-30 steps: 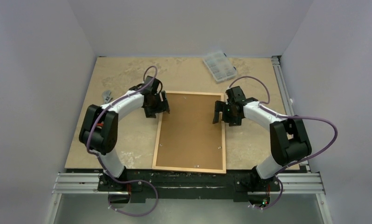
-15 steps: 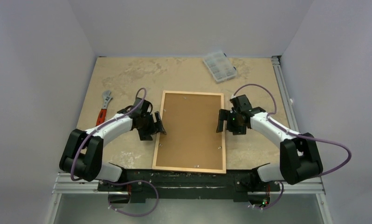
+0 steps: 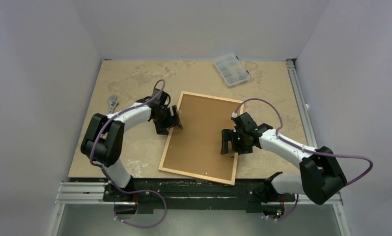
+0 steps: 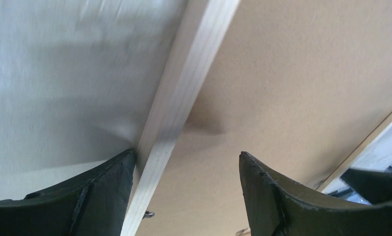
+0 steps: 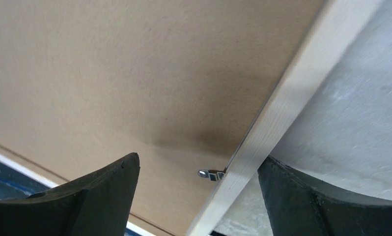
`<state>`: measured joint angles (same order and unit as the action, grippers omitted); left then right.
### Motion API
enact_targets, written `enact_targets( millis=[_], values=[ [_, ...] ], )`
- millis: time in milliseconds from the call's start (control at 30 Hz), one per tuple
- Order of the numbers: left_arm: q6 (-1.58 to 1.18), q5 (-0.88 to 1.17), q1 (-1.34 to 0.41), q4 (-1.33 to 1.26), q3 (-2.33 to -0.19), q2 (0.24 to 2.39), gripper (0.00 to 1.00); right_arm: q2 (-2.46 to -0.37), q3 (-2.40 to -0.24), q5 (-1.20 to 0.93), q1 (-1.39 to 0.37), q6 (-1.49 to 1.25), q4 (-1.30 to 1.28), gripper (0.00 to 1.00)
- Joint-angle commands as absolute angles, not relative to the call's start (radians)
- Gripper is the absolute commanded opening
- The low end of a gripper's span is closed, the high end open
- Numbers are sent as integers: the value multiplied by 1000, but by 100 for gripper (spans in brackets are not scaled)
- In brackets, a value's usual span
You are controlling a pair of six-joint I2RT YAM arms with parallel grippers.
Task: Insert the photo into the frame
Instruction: Adjust the photo frame at the center of the board.
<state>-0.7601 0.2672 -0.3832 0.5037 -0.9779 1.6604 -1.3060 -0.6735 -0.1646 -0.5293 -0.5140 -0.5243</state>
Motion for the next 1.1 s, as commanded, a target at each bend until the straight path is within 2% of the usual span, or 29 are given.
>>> enact_targets(
  millis=[0,233,400,533,667,867,967,1067],
  values=[
    [-744,327,-425,486,-1181,1763,73,-1245,-639,-292,-616,-594,-491,86],
    [-710,277,-484,581,-1454,1936,72,-1251,-648,-334,-791,-671,-472,87],
    [-663,118,-497,693,-1490,1886,77,-1204,-655,-348,-829,-673,-485,90],
    [-682,67,-498,692,-1353,1693,79,-1173,-702,-408,-829,-640,-495,91],
    [-745,51,-499,691,-1122,1463,79,-1192,-745,-517,-827,-633,-437,91],
    [-919,5,-498,746,-805,1153,75,-1256,-797,-533,-825,-657,-384,91],
    [-1012,3,-499,752,-669,1056,73,-1281,-810,-530,-819,-660,-372,90],
    [-1071,21,-499,631,-539,1016,69,-1307,-819,-539,-804,-659,-366,89]
  ],
)
